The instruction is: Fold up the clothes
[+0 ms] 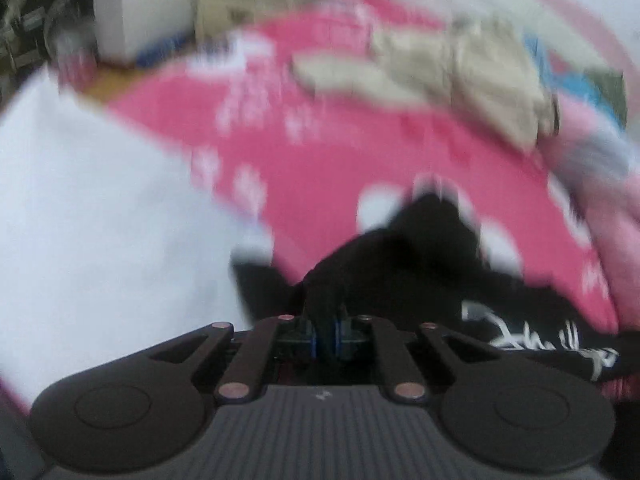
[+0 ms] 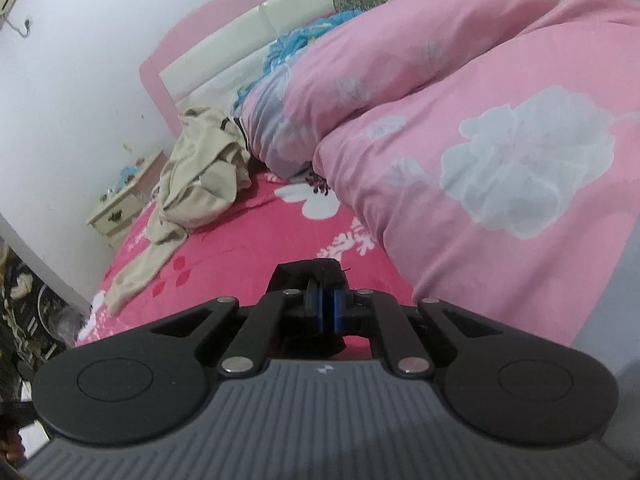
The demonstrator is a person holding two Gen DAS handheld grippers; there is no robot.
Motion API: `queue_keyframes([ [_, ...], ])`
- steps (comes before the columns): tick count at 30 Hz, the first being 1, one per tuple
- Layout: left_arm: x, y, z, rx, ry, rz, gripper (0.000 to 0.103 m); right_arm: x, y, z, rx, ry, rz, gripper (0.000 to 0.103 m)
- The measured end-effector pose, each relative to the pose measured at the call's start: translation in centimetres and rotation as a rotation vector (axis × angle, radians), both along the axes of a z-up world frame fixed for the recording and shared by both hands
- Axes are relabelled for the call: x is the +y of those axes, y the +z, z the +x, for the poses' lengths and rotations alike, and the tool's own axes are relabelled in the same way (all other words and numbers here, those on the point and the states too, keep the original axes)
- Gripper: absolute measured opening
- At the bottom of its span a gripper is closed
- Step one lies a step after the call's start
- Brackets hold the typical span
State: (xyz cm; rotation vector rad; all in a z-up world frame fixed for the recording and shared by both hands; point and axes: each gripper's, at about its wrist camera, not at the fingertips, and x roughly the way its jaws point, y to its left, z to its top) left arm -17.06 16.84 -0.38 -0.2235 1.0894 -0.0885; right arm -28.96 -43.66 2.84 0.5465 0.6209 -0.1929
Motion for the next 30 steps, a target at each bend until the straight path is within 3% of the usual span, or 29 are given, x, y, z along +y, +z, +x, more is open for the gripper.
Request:
queue_keyframes([
  [2, 0.0, 0.0, -1.0, 0.026, -0.035, 0.022, 0.025, 0.6, -0.1, 0.5, 0.074, 0.064, -0.048, 0.005],
  [4, 0.4, 1.6, -1.8, -0.012, -0.048, 0.062, 0.036, 1.4, 0.1, 0.9, 0.162, 0.150, -0.099, 0.007],
  [5, 0.6, 2.4, -2.3, -0.035, -0.053, 0.078, 0.048, 1.9, 0.5, 0.8, 0.187, 0.177, -0.147, 0.010],
  [6, 0.9, 3.5, -2.7, -0.071, -0.055, 0.082, 0.055, 2.3, 1.0, 0.6, 0.206, 0.202, -0.199, 0.020],
  [7, 1.2, 4.6, -3.0, -0.108, -0.054, 0.086, 0.059, 2.5, 1.7, 0.2, 0.205, 0.198, -0.261, 0.032],
  [9, 1.3, 6.5, -2.5, -0.183, -0.059, 0.084, 0.059, 2.6, 3.3, -0.5, 0.179, 0.165, -0.359, 0.044],
  [11, -0.3, 7.2, -0.9, -0.239, -0.110, 0.051, 0.060, 2.2, 4.7, -0.8, 0.137, 0.126, -0.397, 0.045],
  [14, -5.7, 5.0, 3.0, -0.255, -0.267, 0.009, 0.062, 3.2, 5.1, 1.4, 0.052, 0.187, -0.322, 0.045],
  [17, -12.5, 0.4, 7.2, -0.229, -0.441, 0.079, 0.064, 6.3, 3.3, 5.5, 0.017, 0.370, -0.258, 0.045],
  [18, -14.2, -1.2, 8.0, -0.227, -0.475, 0.140, 0.064, 7.6, 2.1, 7.3, 0.035, 0.424, -0.238, 0.045],
  [20, -17.2, -4.2, 9.6, -0.219, -0.535, 0.250, 0.058, 9.5, -0.2, 10.4, 0.090, 0.487, -0.218, 0.045],
  [21, -17.3, -4.9, 9.9, -0.208, -0.536, 0.254, 0.050, 10.1, -1.4, 11.7, 0.118, 0.503, -0.218, 0.045],
  [22, -17.4, -5.7, 10.2, -0.196, -0.537, 0.258, 0.027, 10.4, -2.4, 12.8, 0.146, 0.504, -0.222, 0.045],
  [23, -17.2, -6.3, 10.5, -0.182, -0.529, 0.246, 0.012, 10.5, -3.3, 13.6, 0.174, 0.498, -0.211, 0.045],
  [26, -12.9, -6.3, 11.4, -0.141, -0.373, 0.115, 0.005, 10.0, -5.2, 15.2, 0.217, 0.468, -0.151, 0.045],
  [30, -6.3, -4.3, 11.2, -0.173, -0.124, 0.091, 0.005, 9.0, -6.5, 15.7, 0.223, 0.437, -0.093, 0.045],
])
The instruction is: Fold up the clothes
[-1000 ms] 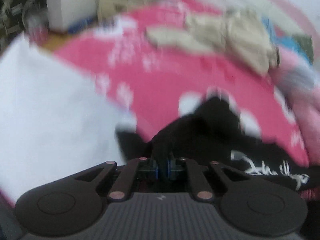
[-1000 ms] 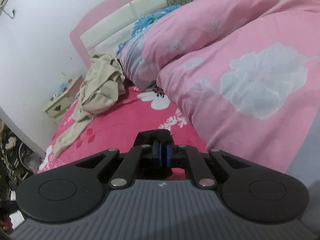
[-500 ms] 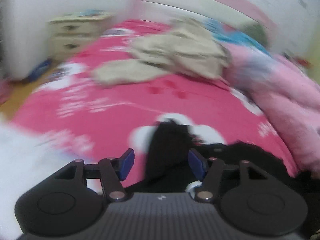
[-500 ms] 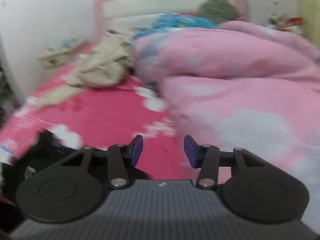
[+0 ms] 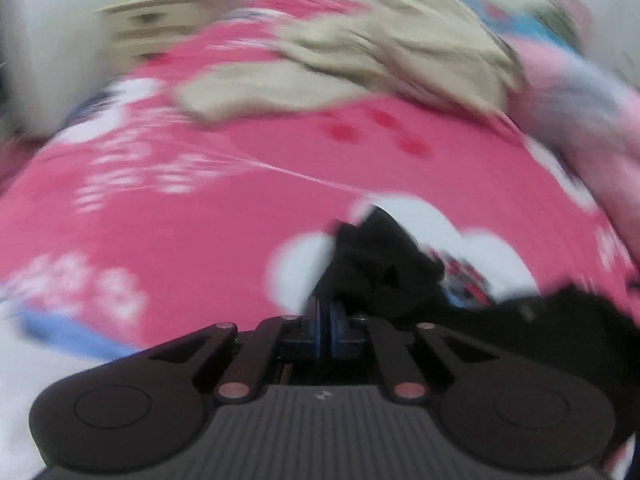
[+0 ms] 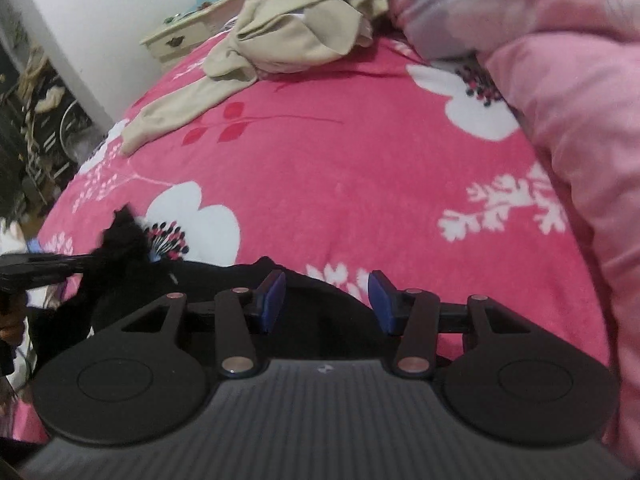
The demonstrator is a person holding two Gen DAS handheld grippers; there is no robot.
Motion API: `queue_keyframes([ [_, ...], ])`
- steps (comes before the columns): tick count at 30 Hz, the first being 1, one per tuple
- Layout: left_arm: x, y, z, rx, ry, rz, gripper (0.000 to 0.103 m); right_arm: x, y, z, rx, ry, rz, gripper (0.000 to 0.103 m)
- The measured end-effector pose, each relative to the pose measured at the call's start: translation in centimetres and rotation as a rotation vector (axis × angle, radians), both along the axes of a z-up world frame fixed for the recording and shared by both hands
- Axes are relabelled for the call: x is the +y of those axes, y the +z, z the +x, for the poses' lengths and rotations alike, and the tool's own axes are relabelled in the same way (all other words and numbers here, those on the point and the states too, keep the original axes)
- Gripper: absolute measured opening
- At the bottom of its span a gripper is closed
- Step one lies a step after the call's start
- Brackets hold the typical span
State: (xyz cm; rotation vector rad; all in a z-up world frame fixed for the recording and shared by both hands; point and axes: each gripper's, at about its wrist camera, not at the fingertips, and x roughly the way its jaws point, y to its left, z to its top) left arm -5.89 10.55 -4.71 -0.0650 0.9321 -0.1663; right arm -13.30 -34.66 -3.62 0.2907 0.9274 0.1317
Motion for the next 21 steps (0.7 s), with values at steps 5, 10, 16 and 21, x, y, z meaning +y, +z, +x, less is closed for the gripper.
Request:
queue_keyframes([
  [5, 6.0, 2.3, -0.3, -0.074, 0.386, 0.121, 0.021, -1.2, -1.6, 0.5, 0.017, -0.038, 0.024, 0.045],
  [10, 5.1, 4.4, -1.6, -0.202, 0.306, 0.195, 0.048, -2.0, -1.6, 0.2, 0.010, -0.044, 0.035, 0.045],
  [16, -1.1, 2.1, 0.9, -0.110, -0.295, 0.082, 0.062, -2.0, -0.8, 0.2, -0.041, 0.126, 0.030, 0.055],
  [21, -4.5, -1.3, 3.4, -0.031, -0.517, 0.062, 0.059, -0.7, -1.6, 1.5, -0.039, 0.323, -0.038, 0.056],
])
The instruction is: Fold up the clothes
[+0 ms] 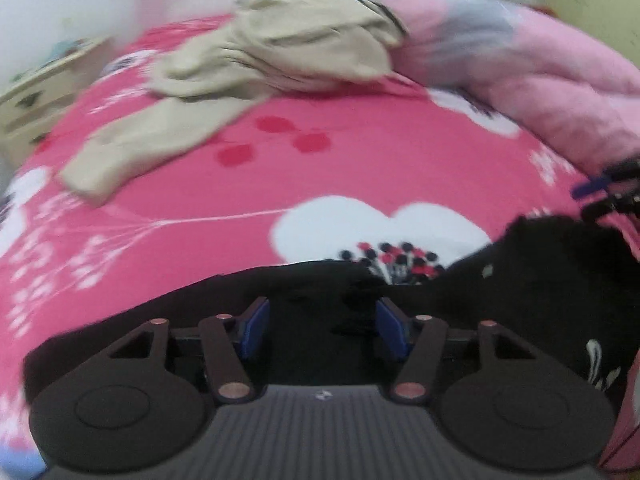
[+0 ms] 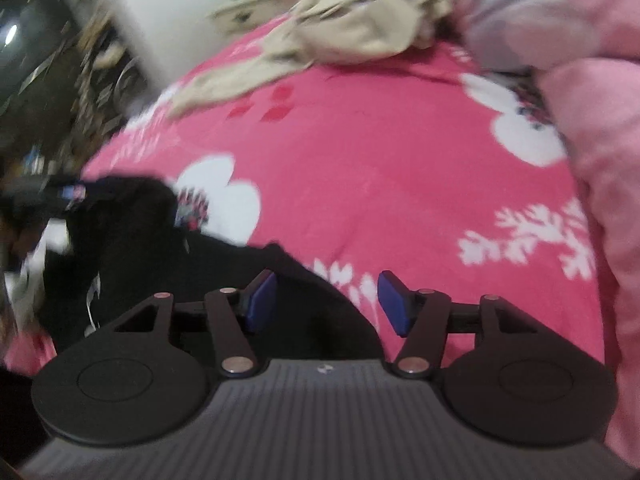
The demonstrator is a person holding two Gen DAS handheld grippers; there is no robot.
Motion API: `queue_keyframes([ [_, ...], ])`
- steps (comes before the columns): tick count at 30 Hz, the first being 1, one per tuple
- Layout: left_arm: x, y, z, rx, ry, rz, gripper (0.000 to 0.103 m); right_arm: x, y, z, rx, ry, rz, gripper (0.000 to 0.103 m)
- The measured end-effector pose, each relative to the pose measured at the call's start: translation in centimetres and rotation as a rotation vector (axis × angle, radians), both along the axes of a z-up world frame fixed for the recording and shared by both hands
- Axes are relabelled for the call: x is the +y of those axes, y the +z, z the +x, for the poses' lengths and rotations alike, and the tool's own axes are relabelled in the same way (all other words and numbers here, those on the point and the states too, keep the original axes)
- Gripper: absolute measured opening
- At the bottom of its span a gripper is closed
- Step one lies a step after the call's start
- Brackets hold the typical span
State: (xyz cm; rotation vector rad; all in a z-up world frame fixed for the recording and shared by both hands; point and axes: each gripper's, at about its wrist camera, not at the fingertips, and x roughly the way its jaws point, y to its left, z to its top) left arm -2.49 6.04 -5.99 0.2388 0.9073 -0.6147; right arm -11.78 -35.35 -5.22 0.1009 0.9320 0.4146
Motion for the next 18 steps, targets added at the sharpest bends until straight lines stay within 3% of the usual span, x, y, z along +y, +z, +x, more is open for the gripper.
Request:
queue_keyframes([
  [6, -2.8, -1.4, 0.6, 0.084, -0.124, -0.008, 0.039, 3.0, -1.8, 1.9, -0.006, 0.205, -0.084, 0.054],
  [8, -3.9, -1.8, 0.4, 0.085, -0.142, -0.017, 0.029, 4.3, -2.4, 2.2, 0.001, 0.276, -0.121, 0.039],
  [9, -4.4, -1.9, 0.4, 0.083, -0.140, -0.028, 0.026, 5.0, -2.8, 2.2, 0.001, 0.297, -0.153, 0.016],
  [10, -4.6, -1.8, 0.6, 0.084, -0.126, -0.049, 0.024, 5.3, -3.0, 2.2, -0.007, 0.305, -0.174, 0.004],
  [13, -4.1, -0.7, 1.3, 0.051, -0.071, -0.117, 0.026, 4.1, -1.8, 1.8, -0.082, 0.216, -0.147, 0.001],
  [16, -2.9, 0.5, 2.0, 0.026, -0.036, -0.151, 0.041, 1.2, -0.2, 1.1, -0.130, 0.055, -0.095, 0.001],
  [18, -2.4, 0.7, 2.5, 0.026, -0.053, -0.123, 0.051, -0.5, -0.2, 0.8, -0.122, -0.023, -0.080, 0.001],
])
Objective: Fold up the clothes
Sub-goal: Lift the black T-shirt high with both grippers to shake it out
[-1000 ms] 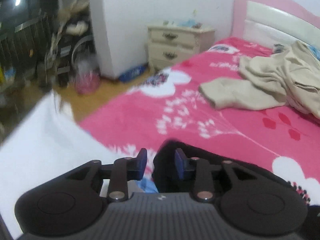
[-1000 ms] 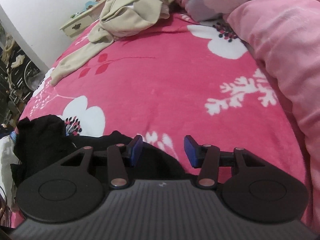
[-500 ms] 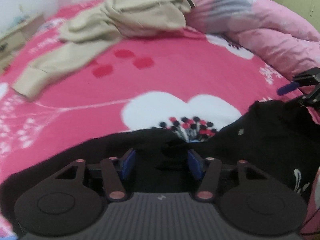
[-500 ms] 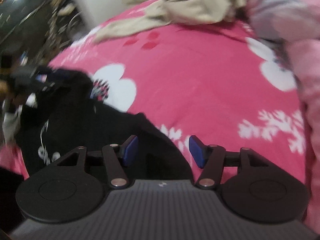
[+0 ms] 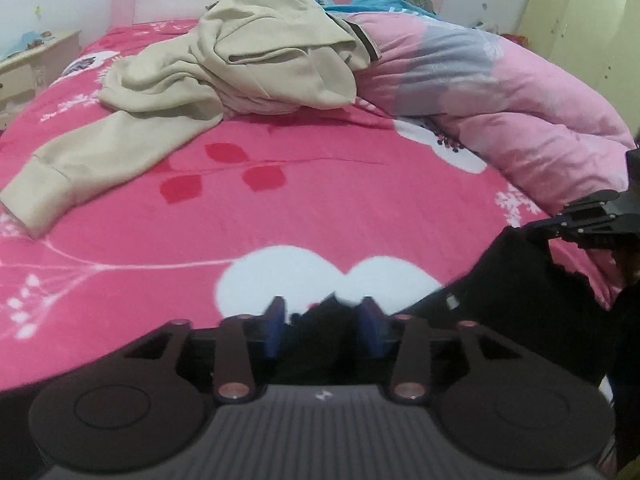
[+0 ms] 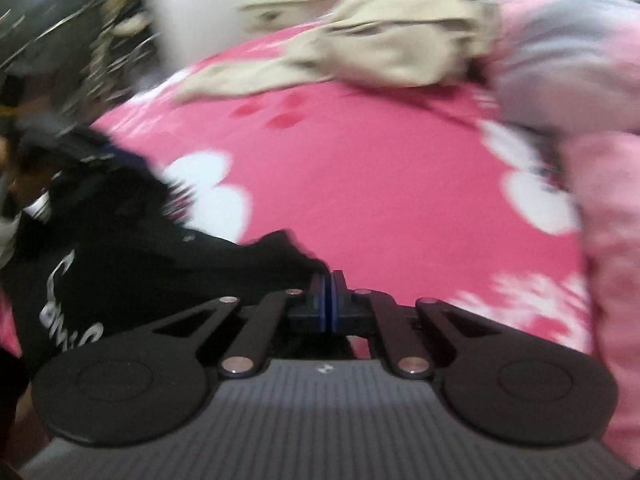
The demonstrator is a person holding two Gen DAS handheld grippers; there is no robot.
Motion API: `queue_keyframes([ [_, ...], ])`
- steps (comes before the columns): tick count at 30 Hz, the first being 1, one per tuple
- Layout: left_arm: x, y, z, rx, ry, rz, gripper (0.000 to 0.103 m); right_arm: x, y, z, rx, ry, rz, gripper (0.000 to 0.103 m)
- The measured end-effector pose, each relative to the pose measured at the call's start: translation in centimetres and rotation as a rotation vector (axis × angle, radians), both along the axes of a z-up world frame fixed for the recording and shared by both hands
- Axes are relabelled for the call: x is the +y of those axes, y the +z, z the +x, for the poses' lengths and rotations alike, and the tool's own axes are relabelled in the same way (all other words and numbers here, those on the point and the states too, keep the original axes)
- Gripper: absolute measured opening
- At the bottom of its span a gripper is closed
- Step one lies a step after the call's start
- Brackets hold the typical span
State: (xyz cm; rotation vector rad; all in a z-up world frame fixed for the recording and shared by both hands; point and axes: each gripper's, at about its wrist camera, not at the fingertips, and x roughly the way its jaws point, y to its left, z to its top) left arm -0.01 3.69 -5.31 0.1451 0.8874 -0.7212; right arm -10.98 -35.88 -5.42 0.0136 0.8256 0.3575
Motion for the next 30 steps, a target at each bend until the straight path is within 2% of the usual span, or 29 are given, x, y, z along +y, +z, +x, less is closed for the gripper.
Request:
queue_keyframes([
  [1, 0.2, -0.1, 0.2, 0.001, -0.012, 0.025, 0.053, -0.7, -0.4, 0.0, 0.017, -0.034, 0.016, 0.002],
  [4, 0.1, -0.8, 1.1, 0.011, -0.062, 0.109, 0.055, -2.5, -1.8, 0.3, 0.053, -0.152, -0.020, 0.003],
  [7, -0.6, -1.5, 2.1, 0.013, -0.132, 0.131, 0.061, -4.6, -1.9, 0.5, 0.074, -0.207, 0.077, 0.006],
  [9, -1.4, -2.1, 2.6, 0.009, -0.195, 0.144, 0.062, -5.2, -1.8, 0.5, 0.083, -0.164, 0.155, 0.009],
  [12, -2.5, -3.1, 3.1, 0.002, -0.284, 0.169, 0.061, -4.3, -1.6, 0.6, 0.084, -0.057, 0.175, 0.046],
  [13, -2.8, -3.4, 3.1, 0.000, -0.308, 0.178, 0.058, -3.6, -1.6, 0.6, 0.076, -0.012, 0.158, 0.052],
  [16, -3.4, -4.2, 3.0, -0.009, -0.374, 0.206, 0.054, -1.9, -2.0, 0.9, 0.090, 0.083, 0.120, 0.054],
  [20, -3.6, -4.3, 2.1, -0.025, -0.381, 0.202, 0.038, 0.1, -3.5, 1.8, 0.121, 0.122, 0.033, 0.055],
  [21, -3.7, -4.3, 1.7, -0.036, -0.380, 0.204, 0.035, 0.6, -3.6, 1.6, 0.118, 0.124, 0.002, 0.051],
  [23, -3.9, -4.2, 0.7, -0.059, -0.373, 0.208, 0.020, 1.8, -3.2, 1.0, 0.103, 0.147, -0.052, 0.028],
  [24, -4.0, -4.2, 0.1, -0.073, -0.356, 0.208, 0.016, 2.5, -3.0, 0.7, 0.103, 0.161, -0.069, 0.014],
  [25, -4.1, -4.2, -0.4, -0.088, -0.339, 0.208, 0.008, 3.0, -2.9, 0.4, 0.102, 0.168, -0.088, 0.006],
  [27, -4.1, -3.6, -1.5, -0.130, -0.299, 0.211, 0.004, 4.2, -2.6, -0.3, 0.069, 0.166, -0.158, 0.002],
  [30, -3.0, -0.2, -3.6, -0.249, -0.178, 0.179, 0.003, 4.9, -0.2, -1.7, -0.032, 0.096, -0.214, 0.001],
])
